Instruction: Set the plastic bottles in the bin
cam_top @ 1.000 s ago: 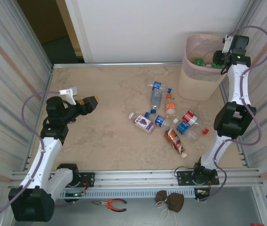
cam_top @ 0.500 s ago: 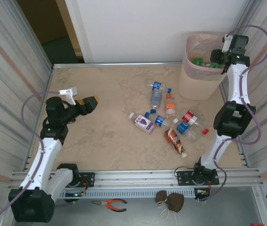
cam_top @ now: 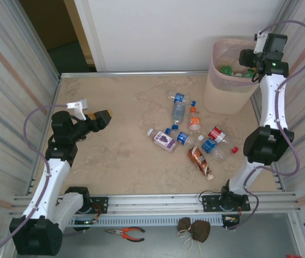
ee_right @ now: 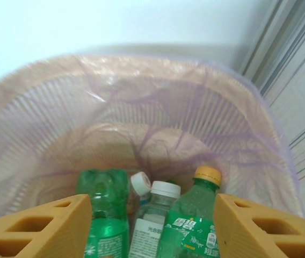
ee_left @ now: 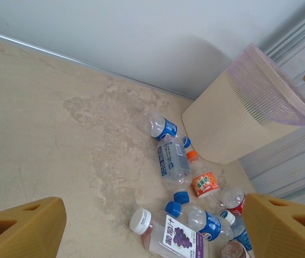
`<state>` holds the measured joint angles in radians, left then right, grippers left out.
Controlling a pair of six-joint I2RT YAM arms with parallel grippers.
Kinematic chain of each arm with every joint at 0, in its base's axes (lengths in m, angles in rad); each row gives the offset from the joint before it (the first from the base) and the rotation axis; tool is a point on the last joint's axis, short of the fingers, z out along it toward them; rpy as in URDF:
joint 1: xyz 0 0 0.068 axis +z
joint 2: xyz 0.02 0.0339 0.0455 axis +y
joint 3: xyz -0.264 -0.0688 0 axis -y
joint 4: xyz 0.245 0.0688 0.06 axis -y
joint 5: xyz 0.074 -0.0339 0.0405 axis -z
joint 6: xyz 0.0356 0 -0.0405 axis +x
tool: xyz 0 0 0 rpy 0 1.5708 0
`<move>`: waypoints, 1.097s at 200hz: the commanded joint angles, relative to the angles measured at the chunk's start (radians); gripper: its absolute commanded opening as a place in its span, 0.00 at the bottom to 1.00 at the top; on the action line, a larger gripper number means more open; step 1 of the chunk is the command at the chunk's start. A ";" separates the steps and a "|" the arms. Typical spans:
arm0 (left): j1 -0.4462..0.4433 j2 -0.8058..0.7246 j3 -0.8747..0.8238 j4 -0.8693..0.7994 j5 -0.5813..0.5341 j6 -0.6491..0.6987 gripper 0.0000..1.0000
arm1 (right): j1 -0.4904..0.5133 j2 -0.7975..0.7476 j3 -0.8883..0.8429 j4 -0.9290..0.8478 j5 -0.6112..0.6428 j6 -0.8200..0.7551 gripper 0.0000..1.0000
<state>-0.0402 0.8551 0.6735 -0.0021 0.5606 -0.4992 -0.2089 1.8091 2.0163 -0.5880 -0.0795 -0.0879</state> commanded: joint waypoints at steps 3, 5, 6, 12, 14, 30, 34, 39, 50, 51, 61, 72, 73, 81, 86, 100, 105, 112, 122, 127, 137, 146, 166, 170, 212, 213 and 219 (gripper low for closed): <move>0.008 -0.025 0.012 0.015 0.024 -0.012 0.86 | 0.017 -0.098 -0.031 -0.029 -0.007 0.013 0.60; 0.008 -0.025 0.012 0.015 0.025 -0.013 0.86 | 0.018 -0.102 -0.034 -0.032 -0.006 0.014 0.60; 0.007 -0.025 0.012 0.015 0.025 -0.012 0.86 | 0.018 -0.104 -0.035 -0.035 -0.006 0.016 0.60; 0.007 -0.024 0.010 0.016 0.026 -0.014 0.86 | 0.022 -0.117 -0.040 -0.047 -0.006 0.020 0.60; 0.007 -0.024 0.009 0.017 0.026 -0.013 0.86 | 0.023 -0.121 -0.041 -0.052 -0.005 0.021 0.60; 0.007 -0.022 0.006 0.019 0.028 -0.013 0.86 | 0.034 -0.162 -0.063 -0.084 -0.004 0.034 0.60; 0.008 -0.023 0.006 0.019 0.029 -0.014 0.86 | 0.036 -0.174 -0.073 -0.089 -0.005 0.034 0.60; 0.007 -0.021 0.005 0.019 0.028 -0.013 0.86 | 0.042 -0.191 -0.085 -0.097 -0.003 0.034 0.60; 0.008 -0.018 0.007 0.020 0.031 -0.010 0.86 | 0.056 -0.230 -0.123 -0.106 -0.002 0.027 0.60; 0.007 -0.017 0.007 0.020 0.031 -0.010 0.86 | 0.057 -0.233 -0.127 -0.106 -0.001 0.026 0.60; 0.007 -0.012 0.007 0.019 0.037 -0.007 0.86 | 0.075 -0.277 -0.193 -0.108 0.004 0.016 0.61; 0.008 -0.007 0.007 0.018 0.042 -0.003 0.86 | 0.093 -0.316 -0.241 -0.110 0.009 0.003 0.61; 0.008 -0.007 0.007 0.019 0.042 -0.002 0.86 | 0.095 -0.319 -0.246 -0.110 0.010 0.002 0.61; 0.008 -0.003 0.005 0.016 0.047 0.002 0.86 | 0.110 -0.348 -0.280 -0.115 0.014 -0.007 0.61; 0.008 -0.002 0.006 0.015 0.049 0.005 0.86 | 0.121 -0.363 -0.298 -0.122 0.016 -0.015 0.61; 0.008 0.000 0.003 0.013 0.051 0.010 0.86 | 0.154 -0.399 -0.336 -0.155 0.031 -0.033 0.61; 0.008 0.002 0.001 0.012 0.054 0.011 0.86 | 0.167 -0.408 -0.348 -0.170 0.038 -0.039 0.61; 0.007 0.001 -0.001 0.011 0.057 0.016 0.86 | 0.189 -0.421 -0.366 -0.191 0.052 -0.046 0.61; 0.008 0.000 -0.003 0.005 0.059 0.025 0.86 | 0.219 -0.442 -0.394 -0.219 0.065 -0.058 0.61; 0.008 0.001 -0.001 0.000 0.060 0.031 0.86 | 0.234 -0.450 -0.410 -0.234 0.069 -0.064 0.61; 0.009 -0.001 0.004 -0.013 0.062 0.047 0.86 | 0.269 -0.468 -0.441 -0.261 0.075 -0.069 0.61; 0.013 0.001 0.010 -0.026 0.068 0.064 0.86 | 0.300 -0.483 -0.474 -0.281 0.081 -0.069 0.61; 0.035 0.015 0.034 -0.066 0.106 0.104 0.86 | 0.376 -0.518 -0.545 -0.332 0.109 -0.051 0.60; 0.040 0.018 0.039 -0.074 0.115 0.113 0.86 | 0.393 -0.524 -0.557 -0.342 0.117 -0.043 0.60; 0.089 0.043 0.087 -0.166 0.160 0.224 0.86 | 0.581 -0.587 -0.692 -0.430 0.189 0.100 0.60; 0.089 0.044 0.088 -0.168 0.160 0.226 0.86 | 0.586 -0.589 -0.695 -0.431 0.190 0.105 0.60; 0.092 0.047 0.094 -0.178 0.161 0.241 0.86 | 0.616 -0.593 -0.717 -0.434 0.196 0.132 0.60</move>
<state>0.0364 0.8970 0.7151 -0.1169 0.6739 -0.3618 0.3248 1.2629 1.3582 -0.9428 0.0570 -0.0689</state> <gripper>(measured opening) 0.860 0.601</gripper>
